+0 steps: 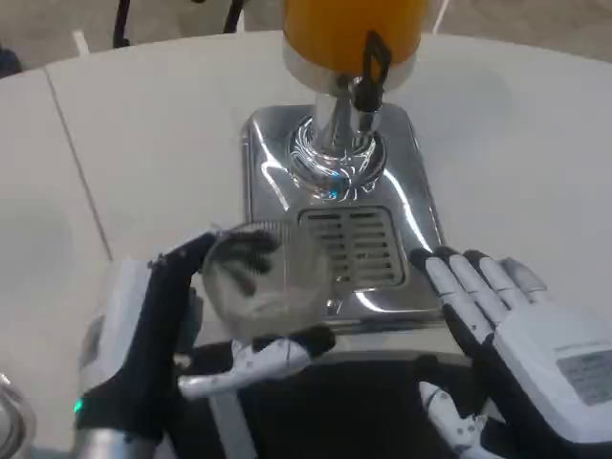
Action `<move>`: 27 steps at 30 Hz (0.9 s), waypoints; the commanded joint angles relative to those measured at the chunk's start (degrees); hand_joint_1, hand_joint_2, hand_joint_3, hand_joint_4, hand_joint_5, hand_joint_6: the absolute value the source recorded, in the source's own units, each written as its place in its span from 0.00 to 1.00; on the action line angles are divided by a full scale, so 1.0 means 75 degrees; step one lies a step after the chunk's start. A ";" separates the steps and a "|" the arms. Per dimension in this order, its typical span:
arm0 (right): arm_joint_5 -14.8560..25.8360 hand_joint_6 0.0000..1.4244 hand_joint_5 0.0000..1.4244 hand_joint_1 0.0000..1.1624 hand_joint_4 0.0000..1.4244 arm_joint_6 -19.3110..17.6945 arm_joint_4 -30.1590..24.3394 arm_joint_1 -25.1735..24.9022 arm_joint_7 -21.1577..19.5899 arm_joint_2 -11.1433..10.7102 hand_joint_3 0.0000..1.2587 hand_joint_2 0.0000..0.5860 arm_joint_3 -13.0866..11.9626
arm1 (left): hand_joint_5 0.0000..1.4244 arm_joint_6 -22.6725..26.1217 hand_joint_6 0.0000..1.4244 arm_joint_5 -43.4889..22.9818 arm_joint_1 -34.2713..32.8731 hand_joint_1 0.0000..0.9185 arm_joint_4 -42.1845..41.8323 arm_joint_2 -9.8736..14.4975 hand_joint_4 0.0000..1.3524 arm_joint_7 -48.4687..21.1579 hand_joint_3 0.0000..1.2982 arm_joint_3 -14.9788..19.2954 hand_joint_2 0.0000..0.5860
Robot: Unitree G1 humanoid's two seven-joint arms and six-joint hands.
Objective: Grasp the cup under the faucet to collect the drink, then remove the cup.
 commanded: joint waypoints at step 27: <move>-0.0346 0.00 0.00 0.14 0.00 0.0792 -0.0090 -0.0417 0.1001 0.0153 0.00 1.00 -0.0071 | 1.00 -0.0699 1.00 0.0422 -0.5790 0.73 0.7762 -0.0712 0.88 0.3116 0.87 -0.1373 0.10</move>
